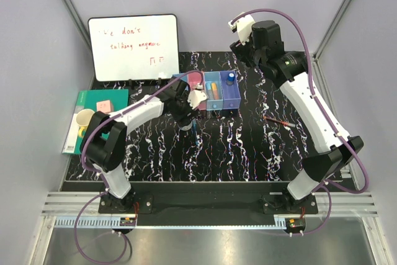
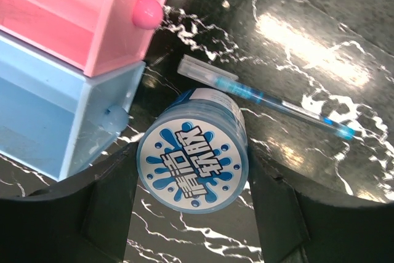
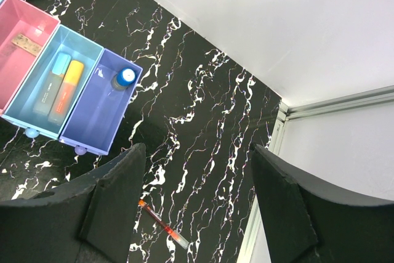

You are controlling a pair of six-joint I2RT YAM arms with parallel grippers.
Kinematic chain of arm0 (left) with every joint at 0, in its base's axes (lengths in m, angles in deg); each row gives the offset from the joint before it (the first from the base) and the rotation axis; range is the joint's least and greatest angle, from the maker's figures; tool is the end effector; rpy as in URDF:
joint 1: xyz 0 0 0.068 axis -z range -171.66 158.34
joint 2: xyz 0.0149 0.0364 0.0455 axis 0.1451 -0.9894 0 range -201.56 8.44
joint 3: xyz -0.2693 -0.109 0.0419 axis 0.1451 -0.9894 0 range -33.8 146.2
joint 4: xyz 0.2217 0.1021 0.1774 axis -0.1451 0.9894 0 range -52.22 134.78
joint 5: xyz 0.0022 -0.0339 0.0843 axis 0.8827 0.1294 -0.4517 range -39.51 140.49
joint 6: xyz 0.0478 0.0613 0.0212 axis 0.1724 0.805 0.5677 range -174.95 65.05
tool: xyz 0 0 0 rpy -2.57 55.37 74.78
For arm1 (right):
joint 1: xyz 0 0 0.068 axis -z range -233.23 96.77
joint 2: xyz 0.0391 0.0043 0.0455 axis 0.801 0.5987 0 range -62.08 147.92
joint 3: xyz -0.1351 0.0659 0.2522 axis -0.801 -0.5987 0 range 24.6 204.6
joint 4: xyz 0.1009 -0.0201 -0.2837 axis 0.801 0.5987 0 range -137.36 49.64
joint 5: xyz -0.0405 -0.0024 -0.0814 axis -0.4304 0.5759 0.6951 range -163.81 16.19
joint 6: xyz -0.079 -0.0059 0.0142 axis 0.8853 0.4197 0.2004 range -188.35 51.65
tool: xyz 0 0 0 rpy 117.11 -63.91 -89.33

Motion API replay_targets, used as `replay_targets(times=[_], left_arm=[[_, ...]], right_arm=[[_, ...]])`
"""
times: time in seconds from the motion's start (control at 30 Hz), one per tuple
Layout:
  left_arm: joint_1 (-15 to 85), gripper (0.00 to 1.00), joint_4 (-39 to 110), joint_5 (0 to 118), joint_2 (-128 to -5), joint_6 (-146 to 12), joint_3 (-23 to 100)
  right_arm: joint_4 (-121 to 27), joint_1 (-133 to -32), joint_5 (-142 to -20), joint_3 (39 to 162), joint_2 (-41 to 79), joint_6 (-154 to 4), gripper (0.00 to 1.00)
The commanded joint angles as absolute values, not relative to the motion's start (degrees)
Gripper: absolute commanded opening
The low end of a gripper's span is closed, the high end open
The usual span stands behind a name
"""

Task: Sort the stationery into containers
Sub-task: Pick up the stationery from the center of the board, then place the stationery in the storage box.

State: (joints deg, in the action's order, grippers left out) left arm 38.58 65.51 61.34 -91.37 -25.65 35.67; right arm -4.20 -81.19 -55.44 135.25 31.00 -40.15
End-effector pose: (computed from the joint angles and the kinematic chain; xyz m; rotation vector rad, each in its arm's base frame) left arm 0.3584 -0.2240 0.1804 1.3393 2.2006 -0.2509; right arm 0.3793 0.1766 0.4821 -0.7610 1.8581 -0.3256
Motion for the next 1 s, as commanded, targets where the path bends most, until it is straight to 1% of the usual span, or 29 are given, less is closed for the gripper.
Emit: replay_targets(times=[0.0, 0.23, 0.47, 0.7, 0.73, 0.83, 0.87, 0.9, 0.97], left_arm=[[38.4, 0.0, 69.33, 65.51, -88.08, -26.56, 41.59], [38.31, 0.0, 70.74, 66.04, -84.64, -28.49, 48.89], [37.26, 0.0, 68.28, 64.9, -88.76, -28.23, 56.45], [36.29, 0.0, 66.97, 65.34, -96.84, -27.53, 65.33], [36.29, 0.0, 66.7, 65.6, -97.64, -27.09, 65.77], [36.38, 0.0, 66.26, 66.22, -100.63, -26.83, 67.27], [36.29, 0.0, 66.26, 65.96, -101.85, -26.83, 67.79], [36.29, 0.0, 65.82, 65.95, -102.48, -26.83, 67.97], [36.21, 0.0, 65.21, 65.52, -103.97, -26.74, 67.89]], right_arm=[[-4.2, -81.09, -55.8, 136.4, 29.68, -40.76, 0.75], [-4.2, -81.17, -55.88, 136.31, 29.77, -40.67, 0.75], [-4.2, -81.17, -55.89, 135.78, 29.68, -40.14, 0.77], [-4.11, -81.17, -56.06, 134.29, 29.33, -39.09, 0.83], [-4.11, -81.18, -56.15, 134.37, 29.41, -39.17, 0.87], [-3.94, -81.26, -56.41, 134.64, 29.42, -39.35, 0.93], [-3.94, -81.18, -56.24, 134.55, 29.5, -39.35, 0.97], [-3.94, -81.18, -56.32, 134.38, 29.33, -39.26, 0.99], [-3.94, -81.17, -56.06, 134.2, 29.24, -39.26, 1.0]])
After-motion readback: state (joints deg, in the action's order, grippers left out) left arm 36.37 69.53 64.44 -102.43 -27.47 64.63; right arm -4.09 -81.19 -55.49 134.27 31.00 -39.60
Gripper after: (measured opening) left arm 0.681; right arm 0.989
